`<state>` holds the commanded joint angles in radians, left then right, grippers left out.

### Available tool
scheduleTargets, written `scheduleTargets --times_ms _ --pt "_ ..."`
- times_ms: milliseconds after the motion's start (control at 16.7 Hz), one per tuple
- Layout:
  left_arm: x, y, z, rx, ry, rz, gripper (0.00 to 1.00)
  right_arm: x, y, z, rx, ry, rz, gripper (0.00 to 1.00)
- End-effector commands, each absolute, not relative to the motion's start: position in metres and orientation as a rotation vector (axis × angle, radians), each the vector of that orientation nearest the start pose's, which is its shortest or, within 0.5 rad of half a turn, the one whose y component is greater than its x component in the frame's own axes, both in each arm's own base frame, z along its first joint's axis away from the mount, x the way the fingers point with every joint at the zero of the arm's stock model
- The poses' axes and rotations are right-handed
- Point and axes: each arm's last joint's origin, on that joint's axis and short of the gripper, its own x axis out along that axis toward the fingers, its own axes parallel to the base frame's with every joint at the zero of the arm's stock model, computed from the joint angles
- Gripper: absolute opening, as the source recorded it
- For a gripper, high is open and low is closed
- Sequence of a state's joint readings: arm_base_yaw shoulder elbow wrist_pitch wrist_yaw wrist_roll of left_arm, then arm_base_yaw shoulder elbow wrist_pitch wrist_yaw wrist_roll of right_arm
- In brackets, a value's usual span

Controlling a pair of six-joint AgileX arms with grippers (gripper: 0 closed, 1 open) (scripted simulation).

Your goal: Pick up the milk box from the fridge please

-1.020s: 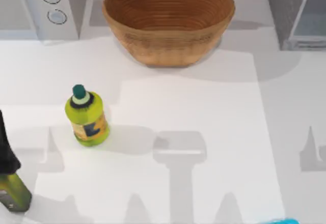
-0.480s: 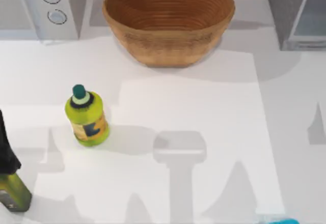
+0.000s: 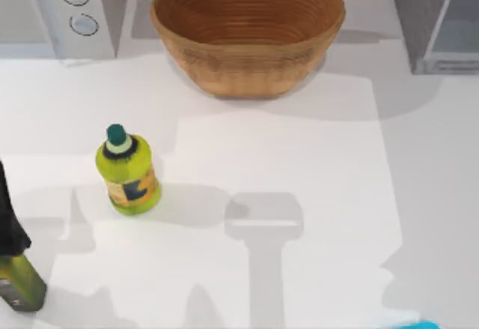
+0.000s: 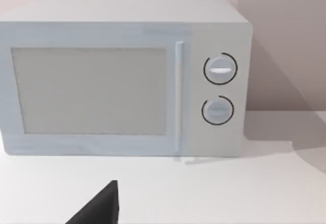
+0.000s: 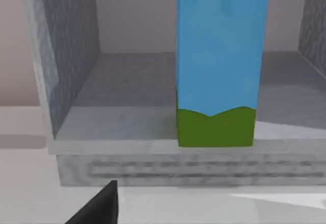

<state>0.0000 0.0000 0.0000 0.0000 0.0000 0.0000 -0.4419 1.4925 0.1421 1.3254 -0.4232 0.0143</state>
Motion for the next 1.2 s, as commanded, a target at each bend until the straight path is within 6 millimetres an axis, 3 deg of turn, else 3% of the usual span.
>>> scheduleTargets --times_ms 360,840,1020,1200 --pt "0.106 -0.001 0.16 0.0 0.0 0.0 1.0 0.204 -0.101 0.112 0.001 0.003 0.0 1.0" --pt "0.106 -0.001 0.16 0.0 0.0 0.0 1.0 0.208 -0.102 0.109 0.003 0.007 0.002 1.0" --pt "0.106 -0.001 0.16 0.0 0.0 0.0 1.0 0.234 -0.106 0.106 0.004 0.016 -0.002 1.0" --pt "0.106 -0.001 0.16 0.0 0.0 0.0 1.0 0.283 -0.11 0.108 -0.001 0.007 -0.007 1.0"
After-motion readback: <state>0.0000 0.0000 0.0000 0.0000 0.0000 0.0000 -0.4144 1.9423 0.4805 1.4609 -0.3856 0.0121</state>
